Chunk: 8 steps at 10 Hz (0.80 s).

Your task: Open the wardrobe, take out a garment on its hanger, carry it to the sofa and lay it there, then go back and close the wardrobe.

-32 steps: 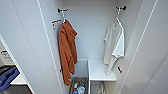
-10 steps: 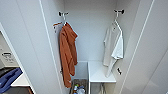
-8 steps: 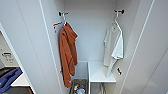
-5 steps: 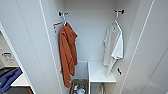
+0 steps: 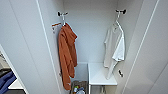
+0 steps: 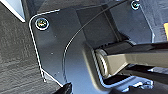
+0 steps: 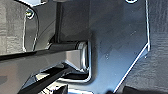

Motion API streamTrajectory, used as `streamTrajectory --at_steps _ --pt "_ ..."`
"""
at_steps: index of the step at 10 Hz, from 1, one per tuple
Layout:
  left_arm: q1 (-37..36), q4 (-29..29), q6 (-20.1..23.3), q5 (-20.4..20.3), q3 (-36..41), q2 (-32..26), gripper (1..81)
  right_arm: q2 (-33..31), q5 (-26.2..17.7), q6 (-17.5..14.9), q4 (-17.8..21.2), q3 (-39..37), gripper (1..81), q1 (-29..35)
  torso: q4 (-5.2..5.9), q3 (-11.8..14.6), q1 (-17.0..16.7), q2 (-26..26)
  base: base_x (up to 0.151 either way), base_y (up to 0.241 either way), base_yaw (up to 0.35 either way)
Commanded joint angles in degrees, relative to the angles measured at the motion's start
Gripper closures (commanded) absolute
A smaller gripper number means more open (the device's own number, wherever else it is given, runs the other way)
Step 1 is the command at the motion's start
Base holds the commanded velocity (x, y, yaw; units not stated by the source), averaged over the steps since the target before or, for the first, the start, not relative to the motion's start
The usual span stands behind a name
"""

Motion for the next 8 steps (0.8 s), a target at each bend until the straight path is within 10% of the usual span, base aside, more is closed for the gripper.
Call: streamTrajectory --at_steps 1,8 --pt "-2.2 -0.6 0.3 2.8 0.2 -0.2 1.0 0.1 -3.3 -0.2 0.6 0.1 1.0 2.5 0.0 0.0 0.0 0.0 0.099 0.0 0.0" --pt "-2.2 -0.6 0.3 2.9 0.2 -0.2 1.0 0.1 -3.3 -0.3 -0.2 0.2 1.0 2.6 0.0 0.0 0.0 0.0 0.099 0.0 0.0"
